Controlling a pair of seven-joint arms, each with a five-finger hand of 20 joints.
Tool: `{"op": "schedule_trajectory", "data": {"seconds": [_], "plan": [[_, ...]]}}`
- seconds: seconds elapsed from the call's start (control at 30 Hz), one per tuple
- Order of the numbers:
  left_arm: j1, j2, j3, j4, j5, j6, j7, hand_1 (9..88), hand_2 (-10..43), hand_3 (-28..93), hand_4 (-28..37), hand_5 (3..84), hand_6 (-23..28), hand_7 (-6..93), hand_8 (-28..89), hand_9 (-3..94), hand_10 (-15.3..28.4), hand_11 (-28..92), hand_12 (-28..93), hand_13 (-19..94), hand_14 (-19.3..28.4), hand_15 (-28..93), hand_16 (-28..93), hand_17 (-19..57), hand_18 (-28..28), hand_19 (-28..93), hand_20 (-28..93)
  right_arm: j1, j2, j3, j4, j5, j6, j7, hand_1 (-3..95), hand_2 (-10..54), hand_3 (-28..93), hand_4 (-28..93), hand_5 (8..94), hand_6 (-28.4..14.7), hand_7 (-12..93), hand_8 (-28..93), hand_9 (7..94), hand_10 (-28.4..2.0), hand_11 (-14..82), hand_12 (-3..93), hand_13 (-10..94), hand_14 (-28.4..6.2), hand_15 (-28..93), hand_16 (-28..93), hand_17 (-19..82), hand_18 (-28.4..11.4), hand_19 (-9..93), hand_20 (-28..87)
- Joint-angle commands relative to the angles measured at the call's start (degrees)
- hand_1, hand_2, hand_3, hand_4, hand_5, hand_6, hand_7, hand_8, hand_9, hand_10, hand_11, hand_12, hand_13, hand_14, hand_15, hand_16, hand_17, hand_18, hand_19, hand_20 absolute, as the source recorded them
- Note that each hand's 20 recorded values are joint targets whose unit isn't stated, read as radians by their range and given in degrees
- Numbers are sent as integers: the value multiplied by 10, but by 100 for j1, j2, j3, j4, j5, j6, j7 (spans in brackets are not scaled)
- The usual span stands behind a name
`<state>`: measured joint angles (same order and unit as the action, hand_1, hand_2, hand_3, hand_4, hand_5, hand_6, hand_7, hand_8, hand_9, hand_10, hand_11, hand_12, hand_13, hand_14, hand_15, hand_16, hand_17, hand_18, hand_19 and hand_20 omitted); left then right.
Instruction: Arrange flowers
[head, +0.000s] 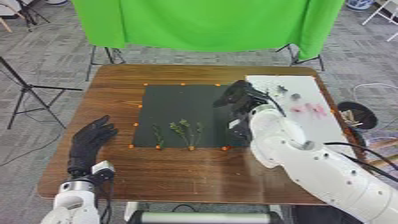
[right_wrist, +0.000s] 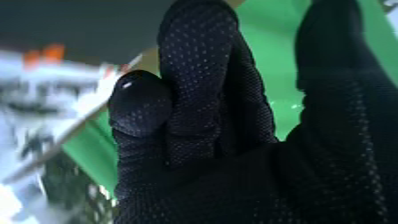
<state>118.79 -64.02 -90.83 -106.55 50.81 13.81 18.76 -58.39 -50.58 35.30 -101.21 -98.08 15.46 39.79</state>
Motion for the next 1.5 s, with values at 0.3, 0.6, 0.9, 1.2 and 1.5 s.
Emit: {"op": "schedule_trajectory", "data": {"seconds": [0.3,0.6,0.9,1.2,1.5], "plan": [[43,-55,141,73,15,-116,-101,238,-46,745,-258,527,-1,172,-84,512,139,211,127,445,175,273,-2,152,120,68,245,743,153,-34,944,-859,-1790,503,292,-95,644,-135,403,1,82,-72,421,-229,36,113,836,-75,518,239,626,-97,872,277],[6,-74,167,93,12,-121,-102,241,-42,739,-255,527,-1,172,-83,513,140,211,126,445,176,275,-2,153,119,68,245,739,88,33,1338,-783,-2203,665,260,-95,615,-135,349,1,67,-72,402,-257,31,83,861,-72,498,234,642,-88,862,261],[10,-84,173,89,3,-137,-90,241,-42,740,-254,528,0,171,-83,512,140,211,126,445,175,274,-2,153,119,69,245,672,90,41,1485,-701,-2263,789,246,-95,601,-127,356,-7,64,-68,428,-263,39,80,875,-72,491,238,651,-91,865,259],[-25,-81,190,109,7,-163,-103,242,-42,740,-255,529,0,171,-83,512,140,211,126,444,176,275,-2,154,119,68,245,585,46,-12,1513,-597,-2169,648,266,-95,625,-116,409,-4,83,-70,518,-235,60,91,889,-63,492,244,657,-97,879,262],[-38,-82,213,116,11,-182,-123,242,-41,740,-255,529,0,170,-83,512,140,211,126,445,176,275,-2,154,119,67,246,499,81,-349,1568,-825,-1060,360,396,-95,670,-143,566,-16,135,-97,667,-164,100,94,925,-49,487,256,675,-97,894,271]]}}
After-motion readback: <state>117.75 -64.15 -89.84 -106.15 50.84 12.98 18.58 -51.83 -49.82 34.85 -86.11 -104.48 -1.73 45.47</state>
